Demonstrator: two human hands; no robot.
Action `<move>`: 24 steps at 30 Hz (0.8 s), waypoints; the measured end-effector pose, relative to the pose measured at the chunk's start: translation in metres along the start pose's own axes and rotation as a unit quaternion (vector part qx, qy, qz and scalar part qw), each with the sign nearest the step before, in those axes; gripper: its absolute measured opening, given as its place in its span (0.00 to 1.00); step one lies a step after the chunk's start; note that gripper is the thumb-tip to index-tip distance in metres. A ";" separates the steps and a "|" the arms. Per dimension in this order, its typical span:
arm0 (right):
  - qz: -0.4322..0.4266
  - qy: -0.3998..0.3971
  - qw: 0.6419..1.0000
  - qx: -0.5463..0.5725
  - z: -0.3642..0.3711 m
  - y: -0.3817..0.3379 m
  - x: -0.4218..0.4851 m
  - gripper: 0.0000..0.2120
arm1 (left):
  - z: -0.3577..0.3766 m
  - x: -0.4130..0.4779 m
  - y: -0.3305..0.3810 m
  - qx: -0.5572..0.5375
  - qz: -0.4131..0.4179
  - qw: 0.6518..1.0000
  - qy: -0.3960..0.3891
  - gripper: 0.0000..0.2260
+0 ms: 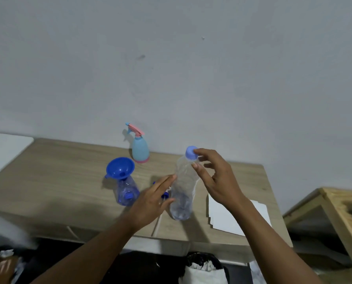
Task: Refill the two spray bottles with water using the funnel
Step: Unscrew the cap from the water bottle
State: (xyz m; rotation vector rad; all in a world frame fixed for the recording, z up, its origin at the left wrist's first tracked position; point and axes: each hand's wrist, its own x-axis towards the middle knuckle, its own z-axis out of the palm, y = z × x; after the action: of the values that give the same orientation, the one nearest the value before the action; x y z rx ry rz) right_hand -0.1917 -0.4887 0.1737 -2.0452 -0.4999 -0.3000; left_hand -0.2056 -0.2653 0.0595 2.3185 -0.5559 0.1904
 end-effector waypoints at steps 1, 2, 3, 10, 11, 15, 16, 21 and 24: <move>-0.002 0.007 1.000 0.002 0.002 0.001 0.002 0.12 | 0.000 0.001 -0.002 0.000 0.000 1.000 0.000 0.34; -0.003 0.014 1.000 0.011 0.004 0.001 0.005 0.11 | 0.001 0.003 -0.003 -0.001 0.000 1.000 -0.004 0.35; -0.002 0.022 0.999 0.024 0.007 0.001 0.007 0.11 | 0.002 0.004 -0.003 -0.004 -0.002 1.000 -0.010 0.35; -0.022 0.105 0.993 0.046 0.018 0.001 0.018 0.12 | 0.010 0.006 0.000 0.001 -0.007 1.000 -0.007 0.34; -0.026 0.111 0.993 0.042 0.018 0.001 0.019 0.11 | 0.012 0.005 -0.002 0.000 -0.011 1.000 -0.010 0.34; -0.035 0.105 0.993 0.032 0.018 0.006 0.022 0.06 | 0.015 0.005 -0.005 -0.005 -0.031 0.999 -0.018 0.32; -0.033 0.096 0.994 0.034 0.017 0.006 0.023 0.06 | 0.014 0.006 -0.004 -0.004 -0.033 0.999 -0.023 0.32; 0.016 0.050 0.997 0.051 0.012 0.001 0.019 0.06 | 0.007 0.008 0.000 -0.031 -0.049 0.998 -0.033 0.34; 0.016 0.066 0.996 0.050 0.009 0.002 0.019 0.06 | 0.006 0.008 0.005 -0.035 -0.065 0.997 -0.039 0.36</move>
State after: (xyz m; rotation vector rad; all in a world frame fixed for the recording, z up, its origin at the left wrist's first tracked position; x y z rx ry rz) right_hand -0.1739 -0.4772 0.1749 -1.9209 -0.3934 -0.3806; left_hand -0.2005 -0.2756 0.0608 2.2924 -0.4407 0.0196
